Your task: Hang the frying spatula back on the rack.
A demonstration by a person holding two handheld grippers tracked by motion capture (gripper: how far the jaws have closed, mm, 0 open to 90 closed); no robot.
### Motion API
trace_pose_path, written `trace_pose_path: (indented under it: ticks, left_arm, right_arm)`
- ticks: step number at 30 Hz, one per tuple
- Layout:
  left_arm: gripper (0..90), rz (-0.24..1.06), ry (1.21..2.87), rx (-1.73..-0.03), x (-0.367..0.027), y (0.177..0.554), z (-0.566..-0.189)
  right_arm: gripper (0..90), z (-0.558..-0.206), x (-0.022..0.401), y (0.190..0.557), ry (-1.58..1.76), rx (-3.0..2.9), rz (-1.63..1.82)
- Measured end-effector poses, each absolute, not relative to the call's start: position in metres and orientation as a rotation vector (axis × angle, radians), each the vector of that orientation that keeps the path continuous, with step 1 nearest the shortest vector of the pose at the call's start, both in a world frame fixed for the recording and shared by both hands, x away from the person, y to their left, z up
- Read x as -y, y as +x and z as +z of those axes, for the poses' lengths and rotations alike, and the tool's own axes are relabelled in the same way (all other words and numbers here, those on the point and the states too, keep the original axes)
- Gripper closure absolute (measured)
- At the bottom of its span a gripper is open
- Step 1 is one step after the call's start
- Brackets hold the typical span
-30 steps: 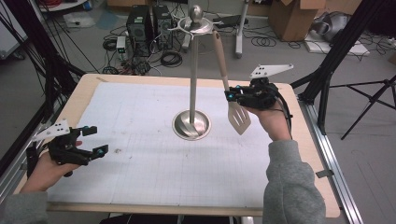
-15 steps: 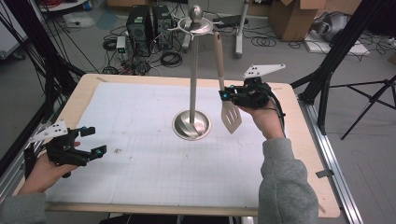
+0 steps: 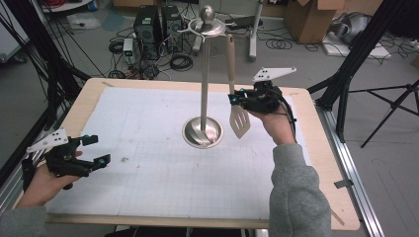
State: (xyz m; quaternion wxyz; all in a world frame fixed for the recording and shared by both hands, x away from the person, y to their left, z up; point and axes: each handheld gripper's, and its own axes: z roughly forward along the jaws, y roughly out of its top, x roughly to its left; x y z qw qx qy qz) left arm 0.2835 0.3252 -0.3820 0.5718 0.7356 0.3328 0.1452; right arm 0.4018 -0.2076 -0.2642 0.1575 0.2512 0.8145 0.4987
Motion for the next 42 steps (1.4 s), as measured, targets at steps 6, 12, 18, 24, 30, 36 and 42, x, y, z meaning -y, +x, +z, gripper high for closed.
trace_pose_path:
  ticks: [6, 12, 18, 24, 30, 36, 42]
  left_arm:
    - [2.6, 0.346, 1.725, -0.785, -0.328, 0.281, -0.382]
    - [2.6, 0.35, 1.716, -0.796, -0.331, 0.278, -0.382]
    - [2.6, 0.355, 1.718, -0.797, -0.332, 0.276, -0.382]
    - [2.6, 0.36, 1.711, -0.812, -0.336, 0.274, -0.383]
    - [2.6, 0.363, 1.708, -0.815, -0.338, 0.273, -0.383]
    - [2.6, 0.36, 1.709, -0.809, -0.336, 0.273, -0.382]
    - [2.6, 0.354, 1.658, -0.789, -0.337, 0.273, -0.376]
  right_arm:
    - [76.7, -0.266, 0.202, 0.406, 0.717, -2.324, 1.435]
    - [76.5, -0.268, 0.199, 0.409, 0.716, -2.319, 1.447]
    - [76.4, -0.27, 0.194, 0.413, 0.718, -2.299, 1.453]
    - [76.2, -0.271, 0.189, 0.416, 0.718, -2.294, 1.47]
    - [75.9, -0.272, 0.188, 0.418, 0.714, -2.289, 1.477]
    - [68.4, -0.272, 0.189, 0.416, 0.721, -2.269, 1.483]
    - [56.0, -0.274, 0.189, 0.41, 0.72, -2.252, 1.481]
